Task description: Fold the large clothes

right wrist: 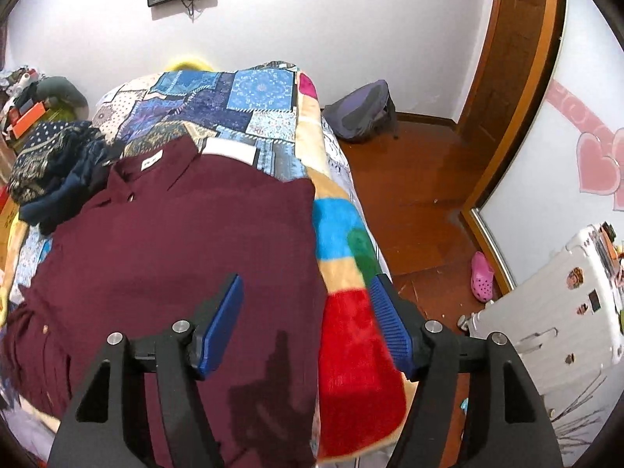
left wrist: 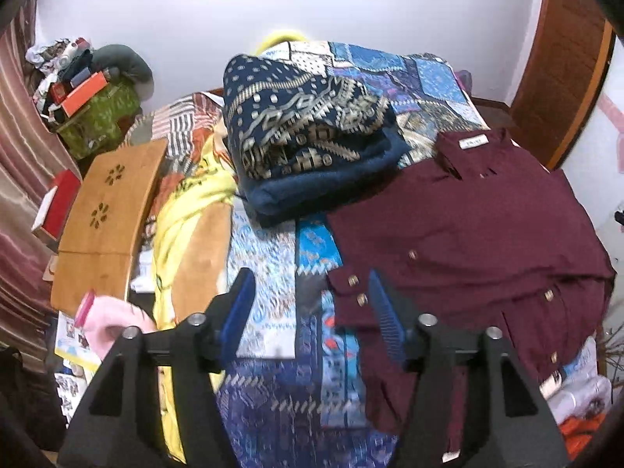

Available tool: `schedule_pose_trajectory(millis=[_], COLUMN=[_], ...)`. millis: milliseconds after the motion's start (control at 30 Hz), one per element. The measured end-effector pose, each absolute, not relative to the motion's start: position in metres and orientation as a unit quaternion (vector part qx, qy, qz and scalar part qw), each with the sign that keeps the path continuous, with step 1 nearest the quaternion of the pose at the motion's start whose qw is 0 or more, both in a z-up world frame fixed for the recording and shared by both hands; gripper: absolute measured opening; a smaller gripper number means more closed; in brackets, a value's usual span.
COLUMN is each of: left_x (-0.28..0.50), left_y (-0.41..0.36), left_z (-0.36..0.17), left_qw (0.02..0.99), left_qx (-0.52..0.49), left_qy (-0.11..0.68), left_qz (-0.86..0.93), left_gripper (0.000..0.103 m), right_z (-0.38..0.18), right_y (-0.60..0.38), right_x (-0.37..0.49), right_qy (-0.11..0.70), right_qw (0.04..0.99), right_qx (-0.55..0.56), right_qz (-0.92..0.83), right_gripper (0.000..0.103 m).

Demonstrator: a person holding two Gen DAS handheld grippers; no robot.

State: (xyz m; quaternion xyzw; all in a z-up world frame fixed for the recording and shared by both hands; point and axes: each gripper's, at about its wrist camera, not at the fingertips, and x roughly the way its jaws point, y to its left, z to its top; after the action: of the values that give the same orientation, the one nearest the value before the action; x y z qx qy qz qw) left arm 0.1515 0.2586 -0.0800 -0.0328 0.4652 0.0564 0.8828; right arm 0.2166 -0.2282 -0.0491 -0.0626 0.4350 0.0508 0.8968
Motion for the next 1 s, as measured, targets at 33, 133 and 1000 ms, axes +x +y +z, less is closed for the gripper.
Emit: schedule_pose_trajectory(millis=[33,133,1000], left_x=[0.148,0.141,0.129], left_y=[0.258,0.251,0.208], left_z=[-0.083,-0.104,-0.234], left_qw=[0.881,0.868,0.794], left_qx=[-0.039,-0.068,-0.213], left_qy=[0.469,0.491,0.568], left_qz=[0.052,0.022,-0.028], left_gripper=[0.065,0.066,0.055], right_z=[-0.050,-0.059,-0.115], right_y=[-0.230,-0.232,-0.254], right_x=[0.212,0.201,0.152], right_qy=[0.436,0.445,0.529], right_qw=[0.896,0.892,0.845], right_qx=[-0.060,-0.051,0.012], right_qz=[0.051,0.054,0.080], right_gripper=[0.064,0.064,0.064])
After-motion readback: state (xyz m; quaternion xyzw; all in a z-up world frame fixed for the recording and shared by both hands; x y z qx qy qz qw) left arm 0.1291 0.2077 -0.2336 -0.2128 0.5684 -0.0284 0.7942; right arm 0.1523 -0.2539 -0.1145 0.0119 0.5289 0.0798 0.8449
